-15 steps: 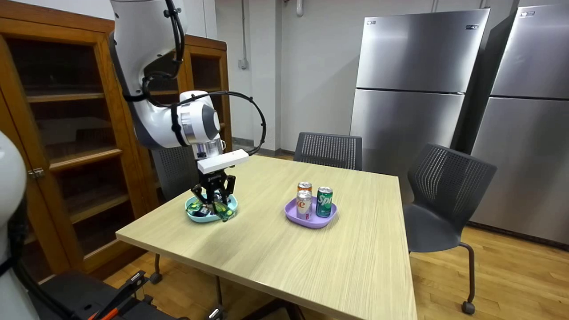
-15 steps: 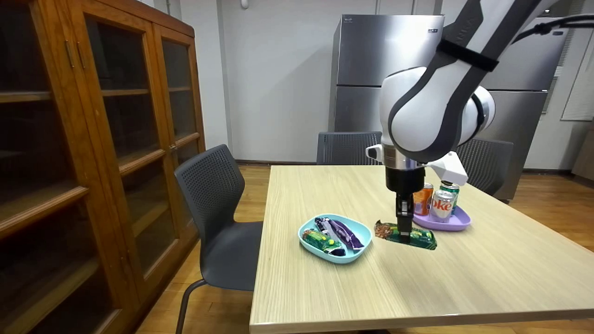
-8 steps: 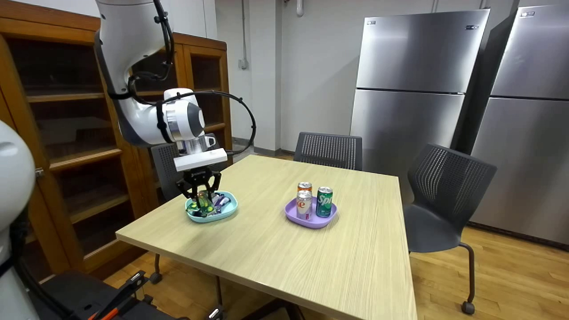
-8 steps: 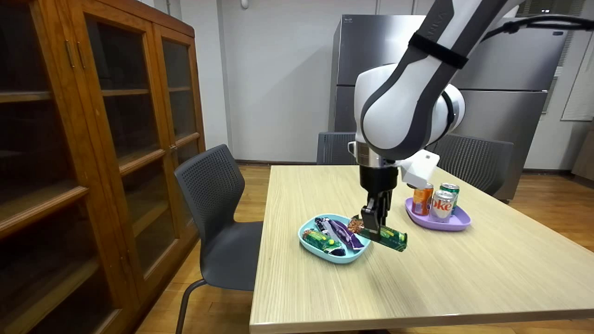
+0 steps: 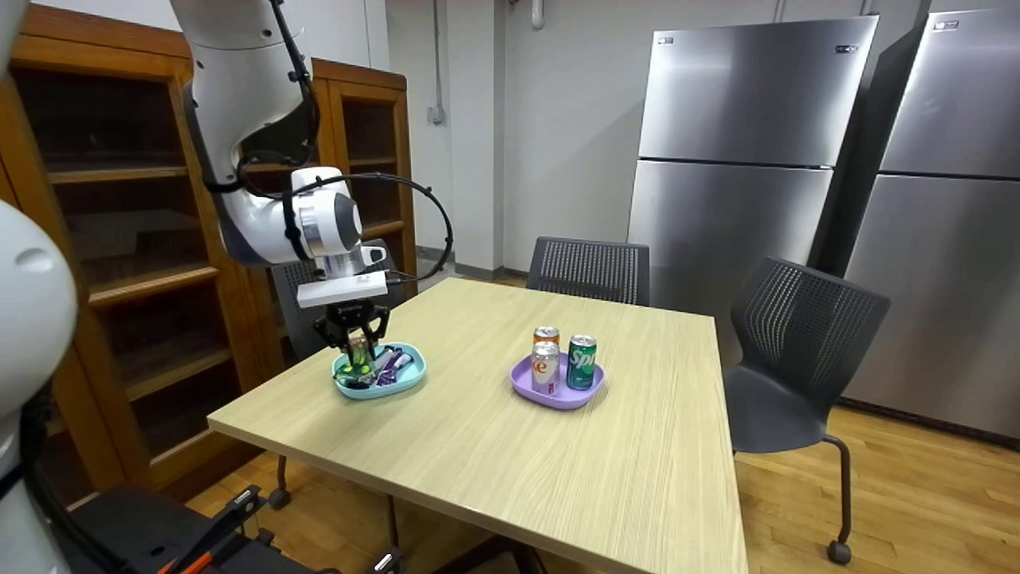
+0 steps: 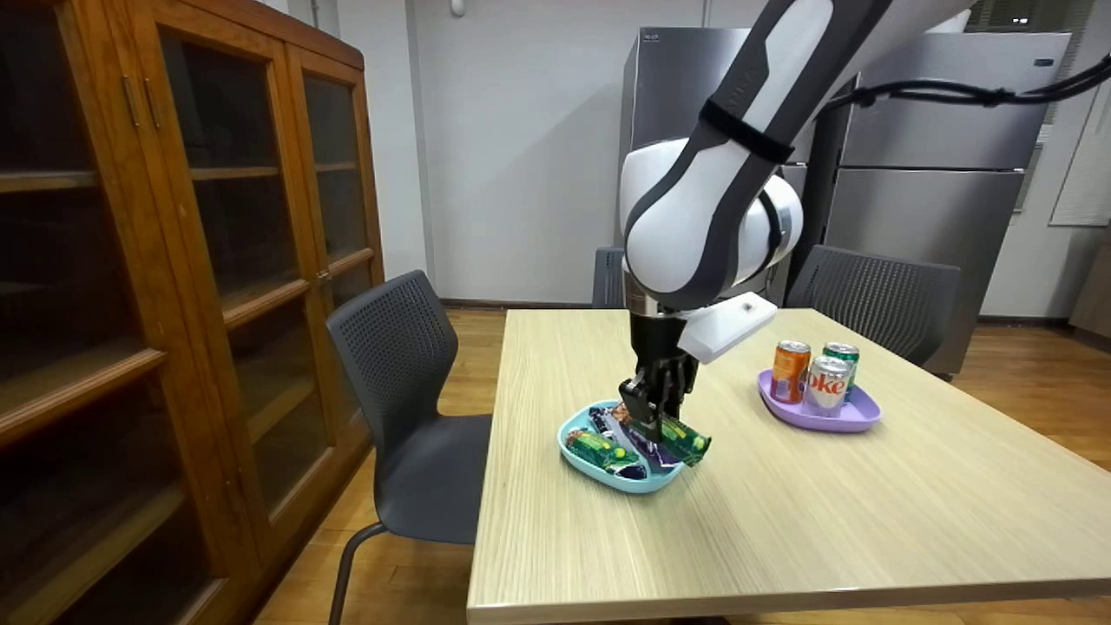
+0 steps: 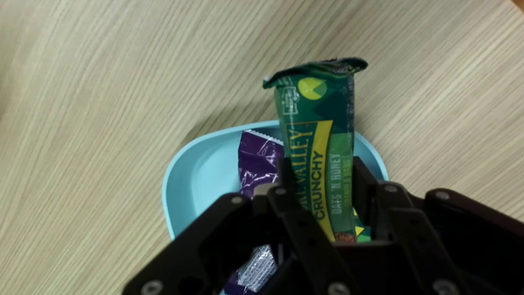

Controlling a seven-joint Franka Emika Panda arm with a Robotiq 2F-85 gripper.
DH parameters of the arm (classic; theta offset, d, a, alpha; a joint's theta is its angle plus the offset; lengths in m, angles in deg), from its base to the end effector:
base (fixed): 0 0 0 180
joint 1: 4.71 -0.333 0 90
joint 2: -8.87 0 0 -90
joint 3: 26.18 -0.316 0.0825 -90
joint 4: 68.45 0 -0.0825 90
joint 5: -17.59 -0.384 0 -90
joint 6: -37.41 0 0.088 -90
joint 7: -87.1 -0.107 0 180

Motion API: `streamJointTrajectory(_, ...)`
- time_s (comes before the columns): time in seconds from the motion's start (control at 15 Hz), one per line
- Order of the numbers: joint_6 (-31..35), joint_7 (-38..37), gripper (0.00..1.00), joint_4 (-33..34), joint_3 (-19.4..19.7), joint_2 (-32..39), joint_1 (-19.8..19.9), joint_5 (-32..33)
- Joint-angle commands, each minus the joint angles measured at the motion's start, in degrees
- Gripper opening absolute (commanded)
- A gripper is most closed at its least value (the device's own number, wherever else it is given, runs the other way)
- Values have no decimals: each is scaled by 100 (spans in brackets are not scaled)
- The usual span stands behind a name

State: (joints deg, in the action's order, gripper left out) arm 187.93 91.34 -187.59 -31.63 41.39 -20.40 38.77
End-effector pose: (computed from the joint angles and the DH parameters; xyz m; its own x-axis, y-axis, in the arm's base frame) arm 0.5369 0.2178 0.1487 0.7313 0.6809 -0.0389 0.6798 -0.7232 0.1218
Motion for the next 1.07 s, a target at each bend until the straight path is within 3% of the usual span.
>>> streamJointTrajectory(0.0,-188,-432,12,706,136,487,-182,-179)
streamJointTrajectory(0.47,-330,-582,12,1546,172,1152,-199,-552)
streamJointTrajectory(0.53,-382,-529,62,1616,147,1199,-178,-587)
streamJointTrajectory(0.67,-403,-538,68,1676,171,1233,-202,-592)
streamJointTrajectory(0.87,-321,-544,91,1605,178,1140,-198,-571)
streamJointTrajectory(1.0,-239,-529,100,1491,171,1014,-182,-556)
